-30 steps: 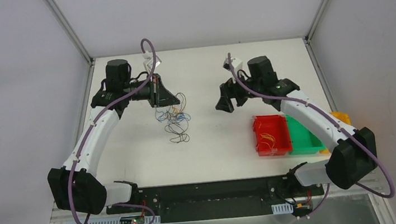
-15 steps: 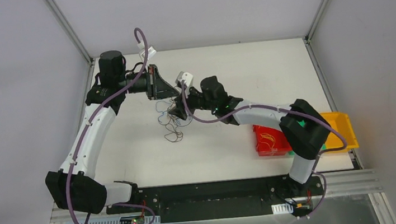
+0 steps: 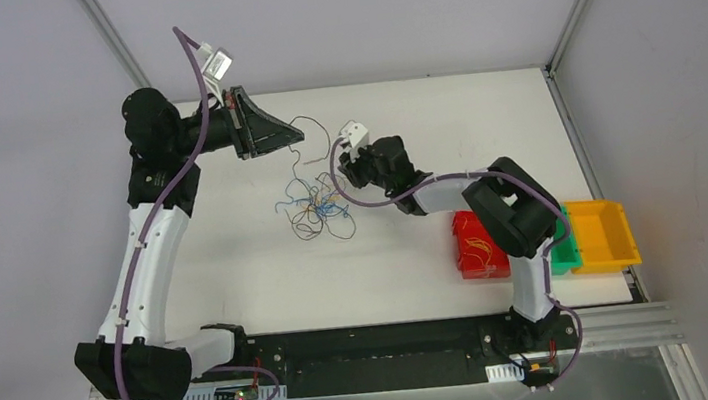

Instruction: Untangle the cables

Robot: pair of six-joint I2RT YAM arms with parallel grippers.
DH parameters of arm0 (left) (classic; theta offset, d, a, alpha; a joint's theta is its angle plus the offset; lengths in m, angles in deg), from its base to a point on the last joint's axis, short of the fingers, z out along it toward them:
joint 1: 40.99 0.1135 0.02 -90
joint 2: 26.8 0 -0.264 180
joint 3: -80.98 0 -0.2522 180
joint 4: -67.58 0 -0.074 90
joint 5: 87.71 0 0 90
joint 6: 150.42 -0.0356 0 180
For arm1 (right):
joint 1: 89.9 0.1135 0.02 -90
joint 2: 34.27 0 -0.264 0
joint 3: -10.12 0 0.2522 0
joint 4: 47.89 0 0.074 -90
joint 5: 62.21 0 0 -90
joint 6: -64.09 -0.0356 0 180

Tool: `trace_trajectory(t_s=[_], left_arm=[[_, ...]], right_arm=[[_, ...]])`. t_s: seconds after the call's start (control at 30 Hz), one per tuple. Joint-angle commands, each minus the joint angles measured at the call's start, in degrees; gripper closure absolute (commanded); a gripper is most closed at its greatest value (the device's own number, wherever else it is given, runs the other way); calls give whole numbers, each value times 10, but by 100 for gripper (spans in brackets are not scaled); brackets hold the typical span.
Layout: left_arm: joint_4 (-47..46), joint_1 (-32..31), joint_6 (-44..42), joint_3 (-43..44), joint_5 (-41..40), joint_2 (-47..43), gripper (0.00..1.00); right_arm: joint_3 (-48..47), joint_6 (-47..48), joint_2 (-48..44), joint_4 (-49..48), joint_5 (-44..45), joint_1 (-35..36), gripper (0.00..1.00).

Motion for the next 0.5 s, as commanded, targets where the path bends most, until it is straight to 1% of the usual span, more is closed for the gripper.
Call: trace_trajectory(t_s=[0.0, 0.07, 0.1, 0.2, 0.23, 0.27, 0.33, 0.37, 0.47], left_arm=[[-78, 0, 57, 16, 20, -16, 100], [-67, 0, 45, -2, 20, -15, 100], [-49, 0, 30, -13, 19, -16, 100], [70, 0, -77, -52, 6, -22, 100], [98, 0, -111, -75, 4, -27, 100], [120, 0, -128, -98, 5, -33, 100], [158, 0, -151, -159, 4, -49, 100], [183, 0, -168, -180, -1, -58, 100], [295, 0, -273, -220, -45, -71, 100]], right_arm=[[24, 61, -41, 9, 2, -42, 71], [14, 74, -51, 42, 2, -65, 71], [2, 80, -54, 73, -4, -75, 68], [-34, 80, -73, 180, -30, -103, 64], [-42, 76, -83, 212, -38, -112, 61], [-51, 71, -94, 243, -48, -118, 58], [-70, 65, -119, 320, -67, -125, 52], [-79, 61, -132, 353, -78, -127, 46], [-109, 50, -170, 472, -147, -128, 31]])
